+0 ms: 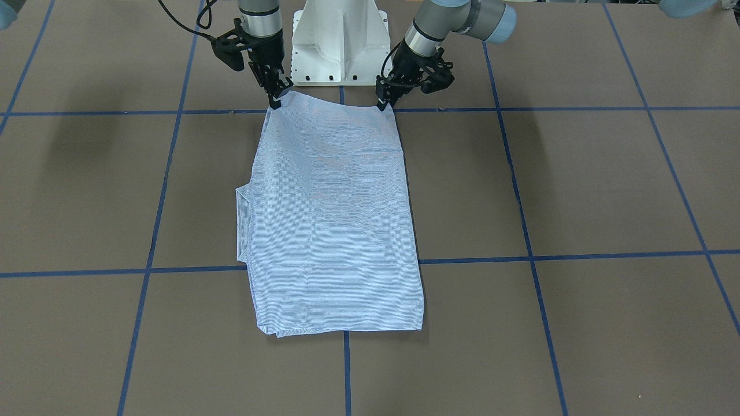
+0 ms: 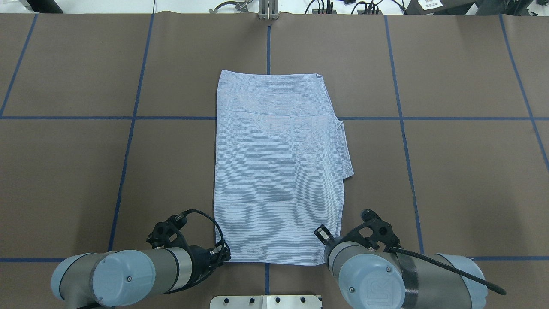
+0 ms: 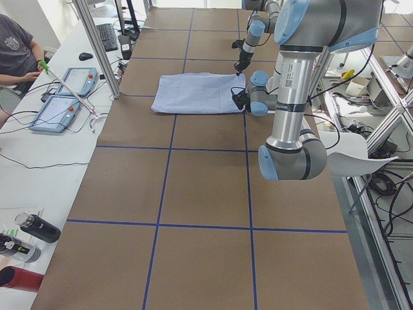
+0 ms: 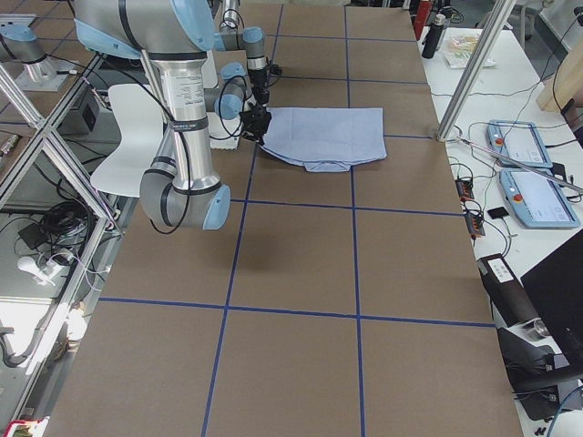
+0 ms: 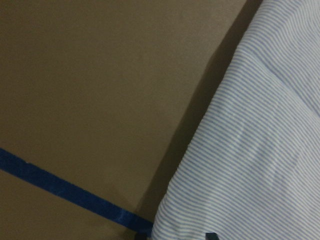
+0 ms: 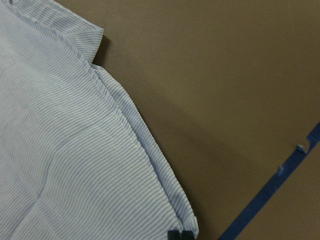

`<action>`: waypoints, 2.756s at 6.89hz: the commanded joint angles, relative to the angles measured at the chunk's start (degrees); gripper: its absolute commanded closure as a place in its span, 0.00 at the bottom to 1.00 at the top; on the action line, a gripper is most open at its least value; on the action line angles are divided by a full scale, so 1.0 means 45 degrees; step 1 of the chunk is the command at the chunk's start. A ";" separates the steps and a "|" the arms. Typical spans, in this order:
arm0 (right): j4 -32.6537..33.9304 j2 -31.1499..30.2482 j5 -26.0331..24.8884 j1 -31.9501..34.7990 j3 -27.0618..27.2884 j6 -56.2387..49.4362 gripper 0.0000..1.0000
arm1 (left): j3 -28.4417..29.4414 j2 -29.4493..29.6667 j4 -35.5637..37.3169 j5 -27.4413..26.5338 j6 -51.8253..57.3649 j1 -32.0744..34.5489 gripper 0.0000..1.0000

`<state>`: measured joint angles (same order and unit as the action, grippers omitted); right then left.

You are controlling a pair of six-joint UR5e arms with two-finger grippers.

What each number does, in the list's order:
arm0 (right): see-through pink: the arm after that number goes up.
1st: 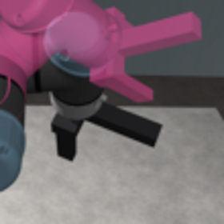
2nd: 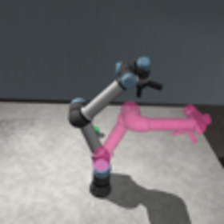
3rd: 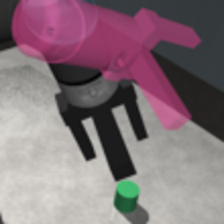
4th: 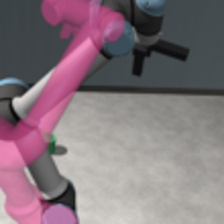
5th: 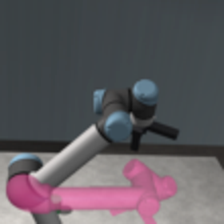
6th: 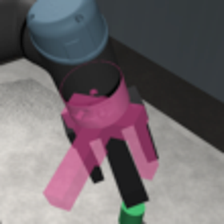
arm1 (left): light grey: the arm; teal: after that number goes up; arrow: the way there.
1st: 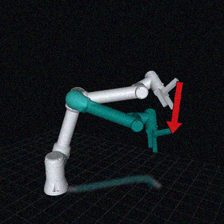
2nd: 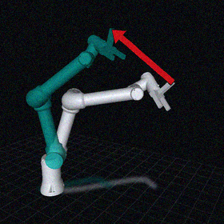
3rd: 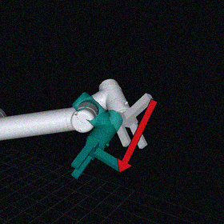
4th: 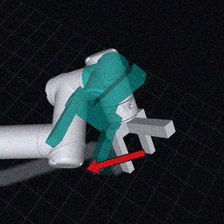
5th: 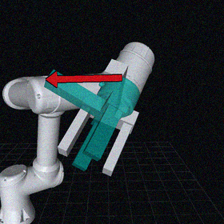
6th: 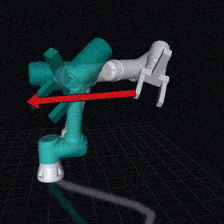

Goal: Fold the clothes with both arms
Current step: 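Grasp the near edge of the shirt with both grippers, then lift the near edge and fold it over toward the collar with both grippers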

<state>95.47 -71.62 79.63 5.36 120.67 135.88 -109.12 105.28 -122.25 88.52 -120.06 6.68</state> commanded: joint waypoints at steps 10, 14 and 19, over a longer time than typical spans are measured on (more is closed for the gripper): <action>0.1246 0.1788 0.2143 0.4075 0.0574 -0.1093 1.00 | -0.1893 0.1737 0.1894 0.4617 0.0856 0.6239 1.00; 0.0174 0.4247 0.4212 0.6790 -0.3560 -0.2963 1.00 | 0.1681 0.3729 0.1563 0.4978 0.2786 0.7829 1.00; -0.3227 0.6811 0.6015 0.8514 -1.0030 -0.5170 1.00 | 0.7113 0.5449 -0.2088 0.4900 0.4078 0.8669 1.00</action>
<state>82.60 -43.78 105.33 42.41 81.40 115.69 -81.74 127.78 -129.56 110.65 -103.54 44.74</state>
